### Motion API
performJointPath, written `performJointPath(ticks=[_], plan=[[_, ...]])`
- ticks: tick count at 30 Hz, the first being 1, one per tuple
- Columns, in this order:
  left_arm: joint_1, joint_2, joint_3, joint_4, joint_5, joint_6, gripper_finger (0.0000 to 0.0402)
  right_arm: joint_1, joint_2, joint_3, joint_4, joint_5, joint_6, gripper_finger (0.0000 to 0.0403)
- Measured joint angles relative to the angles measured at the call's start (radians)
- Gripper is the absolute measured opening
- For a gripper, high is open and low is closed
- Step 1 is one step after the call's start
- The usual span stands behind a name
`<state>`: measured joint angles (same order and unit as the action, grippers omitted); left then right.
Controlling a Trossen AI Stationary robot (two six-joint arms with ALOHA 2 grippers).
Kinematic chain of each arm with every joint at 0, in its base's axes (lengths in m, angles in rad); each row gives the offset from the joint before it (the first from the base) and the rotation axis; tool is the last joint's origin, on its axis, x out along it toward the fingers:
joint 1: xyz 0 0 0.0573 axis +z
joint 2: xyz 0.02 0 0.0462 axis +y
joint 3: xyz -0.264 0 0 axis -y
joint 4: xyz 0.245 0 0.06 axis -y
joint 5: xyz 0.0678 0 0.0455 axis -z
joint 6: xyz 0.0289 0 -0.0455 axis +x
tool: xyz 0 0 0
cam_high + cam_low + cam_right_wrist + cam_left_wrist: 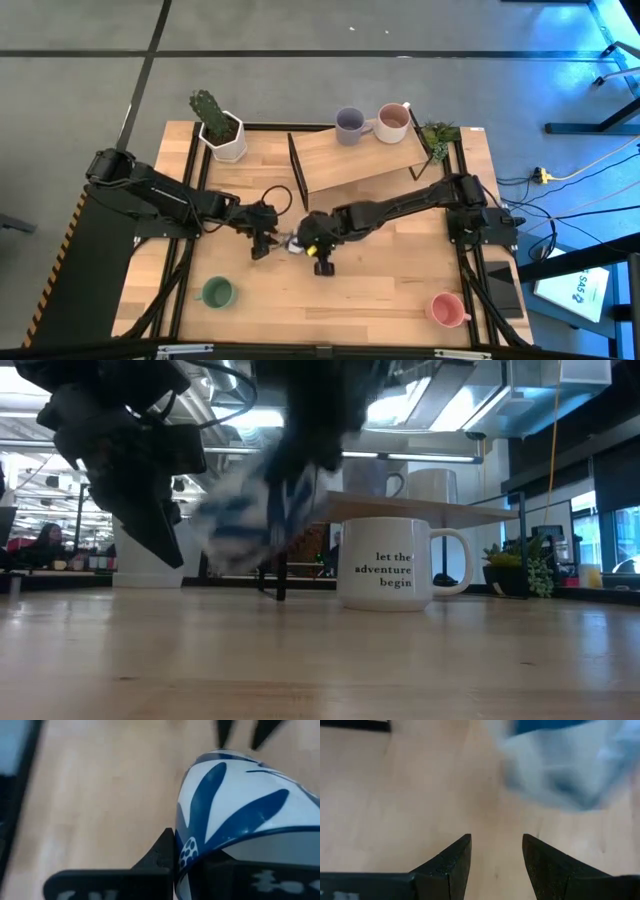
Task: Place coffee mugs
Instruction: Put the blue pattern mug on the shelf
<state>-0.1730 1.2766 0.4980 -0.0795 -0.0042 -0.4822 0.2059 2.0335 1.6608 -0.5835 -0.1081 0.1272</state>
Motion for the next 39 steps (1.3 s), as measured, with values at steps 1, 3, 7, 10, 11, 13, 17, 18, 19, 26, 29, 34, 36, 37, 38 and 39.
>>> performJointPath(ticks=[1, 3, 7, 10, 11, 13, 17, 18, 19, 26, 29, 34, 36, 37, 38, 39], plan=[[0.0, 0.0, 0.0, 0.0, 0.008, -0.007, 0.017, 0.009, 0.0, 0.049, -0.061, 0.007, -0.022, 0.0006], [0.0, -0.001, 0.0, -0.004, 0.019, -0.012, 0.017, 0.025, -0.002, 0.145, -0.207, 0.015, -0.071, 0.0006], [0.0, -0.002, -0.001, -0.005, 0.026, -0.04, 0.017, 0.03, -0.002, 0.355, -0.594, 0.113, -0.178, 0.0006], [0.0, -0.002, -0.002, 0.014, 0.047, -0.04, 0.017, 0.019, -0.003, 0.505, -0.925, 0.238, -0.228, 0.0006], [0.0, -0.002, -0.002, 0.027, 0.059, -0.04, 0.017, 0.012, -0.003, 0.543, -1.018, 0.277, -0.236, 0.0006], [0.0, -0.003, -0.002, 0.051, 0.081, -0.04, 0.017, -0.017, -0.036, 0.557, -0.974, 0.294, -0.293, 0.0006], [0.0, -0.032, -0.003, 0.087, 0.116, -0.04, 0.017, -0.095, -0.102, 0.542, -1.003, 0.295, -0.286, 0.0005], [0.001, -0.053, -0.006, 0.086, 0.12, -0.04, 0.017, -0.119, -0.119, 0.518, -1.0, 0.285, -0.275, 0.0005], [0.001, -0.06, -0.005, 0.115, 0.12, -0.039, 0.017, -0.142, -0.126, 0.503, -0.988, 0.275, -0.256, 0.0005], [0.03, -0.191, -0.005, 0.099, 0.098, -0.031, 0.017, -0.25, -0.193, 0.367, -0.981, 0.297, -0.142, 0.0005], [0.054, -0.242, -0.004, 0.103, 0.09, -0.018, 0.017, -0.267, -0.218, 0.334, -0.999, 0.308, -0.075, 0.0005], [0.097, -0.331, -0.005, 0.103, 0.061, -0.013, 0.017, -0.283, -0.265, 0.289, -0.993, 0.318, -0.024, 0.0005], [0.117, -0.367, -0.005, 0.112, 0.04, -0.013, 0.017, -0.295, -0.279, 0.26, -0.985, 0.316, -0.023, 0.0005], [0.128, -0.381, -0.005, 0.124, 0.034, -0.02, 0.017, -0.303, -0.284, 0.247, -0.981, 0.307, -0.024, 0.0005], [0.14, -0.398, -0.005, 0.133, 0.032, -0.04, 0.017, -0.312, -0.288, 0.233, -0.984, 0.282, -0.026, 0.0005], [0.151, -0.418, -0.005, 0.148, 0.032, -0.063, 0.017, -0.322, -0.291, 0.22, -0.989, 0.251, -0.029, 0.0005]])
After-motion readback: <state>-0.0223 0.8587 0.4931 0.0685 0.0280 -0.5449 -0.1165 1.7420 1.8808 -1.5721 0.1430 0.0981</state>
